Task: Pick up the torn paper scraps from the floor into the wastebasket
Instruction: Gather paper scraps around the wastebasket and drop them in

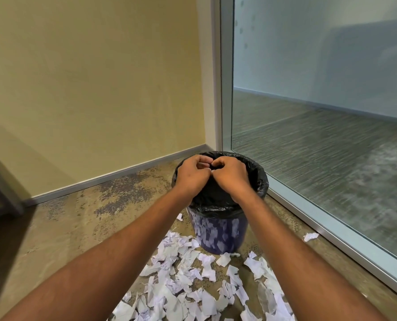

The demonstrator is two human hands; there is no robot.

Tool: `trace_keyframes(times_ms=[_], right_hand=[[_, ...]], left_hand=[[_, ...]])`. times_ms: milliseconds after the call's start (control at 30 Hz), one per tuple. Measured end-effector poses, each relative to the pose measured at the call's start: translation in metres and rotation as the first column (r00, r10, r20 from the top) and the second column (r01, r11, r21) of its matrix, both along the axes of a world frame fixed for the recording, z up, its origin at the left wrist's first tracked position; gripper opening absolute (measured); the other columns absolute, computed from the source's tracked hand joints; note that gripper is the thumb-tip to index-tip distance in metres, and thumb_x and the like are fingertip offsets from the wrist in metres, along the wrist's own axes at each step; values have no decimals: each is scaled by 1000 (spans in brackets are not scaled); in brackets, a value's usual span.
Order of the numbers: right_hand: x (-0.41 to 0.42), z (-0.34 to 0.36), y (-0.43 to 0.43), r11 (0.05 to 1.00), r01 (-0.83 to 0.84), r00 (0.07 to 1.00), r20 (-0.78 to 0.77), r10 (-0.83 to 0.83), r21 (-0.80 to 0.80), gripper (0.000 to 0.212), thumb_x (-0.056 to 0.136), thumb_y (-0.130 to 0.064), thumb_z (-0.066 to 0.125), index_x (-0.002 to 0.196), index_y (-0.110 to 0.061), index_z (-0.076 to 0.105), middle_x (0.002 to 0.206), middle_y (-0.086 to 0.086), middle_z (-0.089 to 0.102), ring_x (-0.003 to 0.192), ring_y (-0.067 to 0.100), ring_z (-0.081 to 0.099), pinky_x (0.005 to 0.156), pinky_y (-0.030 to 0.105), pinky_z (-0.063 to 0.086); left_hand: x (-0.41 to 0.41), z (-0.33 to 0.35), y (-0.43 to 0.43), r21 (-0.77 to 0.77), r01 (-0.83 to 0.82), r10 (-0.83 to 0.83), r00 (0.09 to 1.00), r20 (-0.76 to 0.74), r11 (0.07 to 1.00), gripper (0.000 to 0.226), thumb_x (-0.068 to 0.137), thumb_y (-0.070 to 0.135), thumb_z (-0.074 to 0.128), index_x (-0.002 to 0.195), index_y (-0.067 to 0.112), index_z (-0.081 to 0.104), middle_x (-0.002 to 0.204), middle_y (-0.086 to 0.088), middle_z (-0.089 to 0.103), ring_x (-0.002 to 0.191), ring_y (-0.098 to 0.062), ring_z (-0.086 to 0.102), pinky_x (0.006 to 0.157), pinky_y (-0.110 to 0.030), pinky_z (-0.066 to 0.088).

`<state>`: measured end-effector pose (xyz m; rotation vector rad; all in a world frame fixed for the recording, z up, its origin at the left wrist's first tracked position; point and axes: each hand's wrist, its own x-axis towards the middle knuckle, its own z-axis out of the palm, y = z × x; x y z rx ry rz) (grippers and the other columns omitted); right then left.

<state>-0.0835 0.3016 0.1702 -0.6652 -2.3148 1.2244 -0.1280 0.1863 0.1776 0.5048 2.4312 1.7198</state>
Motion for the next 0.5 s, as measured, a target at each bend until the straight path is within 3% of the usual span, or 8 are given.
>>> trace_keyframes(times_ms=[200,367,500], right_hand=[[15,19,-16,999,-27,996,-85,25,-24,17,88,-19,75,101,-29,77,97,-5,73,90,18,71,83,42,64],[34,31,-40,997,-56,989,-130,62,54,10,91,-18,75,94,-27,78,85,-10,70,82,13,68,79,37,62],[55,32,-64,988,-125,987,-89,134,95,12,93,-17,75,91,-28,79,85,-12,71,83,8,68,77,32,59]], left_hand=[[30,6,-34,173,-93,113,988,-110,981,24,99,9,64,108,30,73,98,4,74,96,-14,70,87,-39,62],[58,5,-77,262,-124,143,988,-55,957,25,100,8,66,109,31,72,104,2,74,101,-18,73,86,-40,65],[81,-13,-115,226,-149,157,987,-19,963,24,101,9,65,111,31,70,107,0,73,100,-20,73,83,-44,66]])
